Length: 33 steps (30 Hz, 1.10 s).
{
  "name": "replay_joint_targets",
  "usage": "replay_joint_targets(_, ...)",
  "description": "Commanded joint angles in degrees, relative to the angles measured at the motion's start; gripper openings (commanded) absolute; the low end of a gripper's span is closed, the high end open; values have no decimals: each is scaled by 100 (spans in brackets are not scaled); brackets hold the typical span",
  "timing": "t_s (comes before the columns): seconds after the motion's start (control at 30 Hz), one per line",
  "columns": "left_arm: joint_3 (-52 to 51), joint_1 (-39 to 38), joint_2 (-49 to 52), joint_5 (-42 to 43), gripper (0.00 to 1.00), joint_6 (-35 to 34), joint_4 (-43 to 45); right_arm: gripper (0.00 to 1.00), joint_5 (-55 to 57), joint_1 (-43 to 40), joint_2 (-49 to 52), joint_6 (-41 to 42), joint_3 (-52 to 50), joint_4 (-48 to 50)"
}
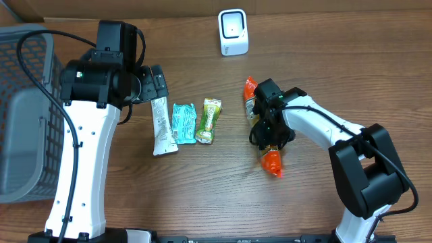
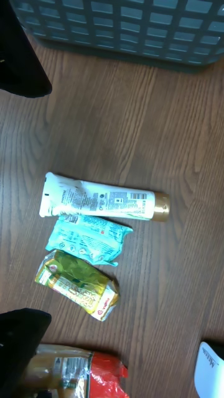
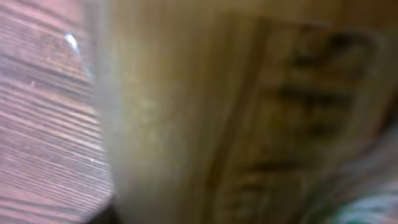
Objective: Scan the item barcode
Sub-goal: 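Lift the spaghetti pack and carry it toward the white scanner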
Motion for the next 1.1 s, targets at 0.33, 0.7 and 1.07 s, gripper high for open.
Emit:
replay_joint_targets(0.33,61,-2,44,46,100,-37,7,4,-1257,-90,-251,-232,623,-212)
replay_joint_targets(0.7,61,-2,44,48,99,-37,9,4,-4854,-774,-337,-776,1956,-339)
replay_joint_targets(1.07,61,-2,44,48,99,-37,7,4,-6424,-1292,-337,-686,2065,146)
